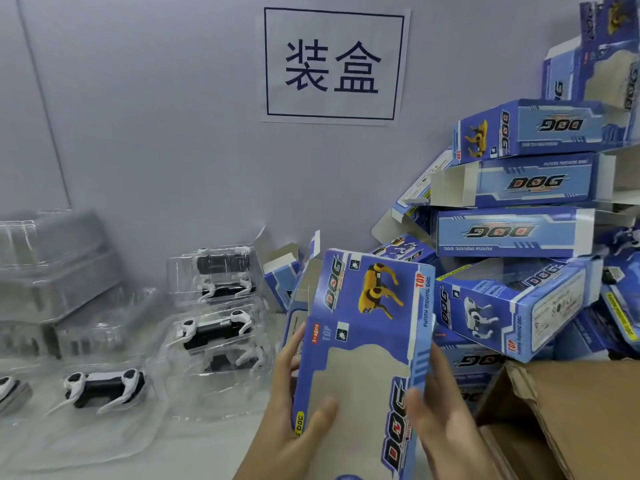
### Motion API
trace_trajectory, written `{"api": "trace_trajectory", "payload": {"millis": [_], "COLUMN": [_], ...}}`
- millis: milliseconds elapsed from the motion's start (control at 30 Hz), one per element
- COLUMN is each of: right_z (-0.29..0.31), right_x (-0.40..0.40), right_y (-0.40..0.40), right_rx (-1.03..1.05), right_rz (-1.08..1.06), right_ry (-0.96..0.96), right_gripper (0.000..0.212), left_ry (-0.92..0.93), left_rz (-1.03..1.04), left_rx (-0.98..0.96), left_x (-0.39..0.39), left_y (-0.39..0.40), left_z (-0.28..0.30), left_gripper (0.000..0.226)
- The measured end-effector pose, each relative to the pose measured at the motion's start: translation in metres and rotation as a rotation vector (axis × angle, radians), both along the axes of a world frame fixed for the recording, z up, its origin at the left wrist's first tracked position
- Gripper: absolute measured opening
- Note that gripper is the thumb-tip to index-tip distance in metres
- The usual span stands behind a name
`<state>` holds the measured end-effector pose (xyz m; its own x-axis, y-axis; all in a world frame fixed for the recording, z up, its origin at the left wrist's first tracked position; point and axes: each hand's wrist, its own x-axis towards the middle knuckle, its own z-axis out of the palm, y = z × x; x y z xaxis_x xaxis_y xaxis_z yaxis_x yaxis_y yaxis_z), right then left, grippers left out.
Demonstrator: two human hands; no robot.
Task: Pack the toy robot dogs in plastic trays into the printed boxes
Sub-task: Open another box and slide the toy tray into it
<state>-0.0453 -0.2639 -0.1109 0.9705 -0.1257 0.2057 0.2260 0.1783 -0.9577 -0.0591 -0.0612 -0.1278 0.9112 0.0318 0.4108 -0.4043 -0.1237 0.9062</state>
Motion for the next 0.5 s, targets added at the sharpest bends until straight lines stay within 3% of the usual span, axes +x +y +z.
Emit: {"api": "trace_trajectory", "payload": {"millis": [67,133,167,367,500], "right_z": [-0.002,-0.013,-0.013,-0.024,-0.026], "right_x": [0.004,0.005,0.007,0.021,0.029], "right_y": [0.013,0.016,0.016,0.018,0.027], "right_rx": [-0.25,-0.323,-0.323,-0.28,-0.296], "right_rz": [0.138,0.123,0.107,0.234,0.25], "right_ry": [0.02,-0.007,-0.032,-0.112,-0.169], "right_gripper": [0.086,0.097,0.098,0.098,0.077], "left_ry": [-0.002,0.008,0.038,0.106,0.12], "left_rz": [0.035,0.01,-0.004,-0.113,-0.129], "left_rx": [0.002,-0.04,-0.068,0.008,0.083], "left_x": [0.008,0.007,0.01,0.005,0.01], "left_y": [-0.005,0.007,0.008,0.036,0.058], "left_z": [0.007,-0.002,-0.001,-0.019,-0.008], "left_gripper": [0.12,0.154,0.15,0.077,0.065]}}
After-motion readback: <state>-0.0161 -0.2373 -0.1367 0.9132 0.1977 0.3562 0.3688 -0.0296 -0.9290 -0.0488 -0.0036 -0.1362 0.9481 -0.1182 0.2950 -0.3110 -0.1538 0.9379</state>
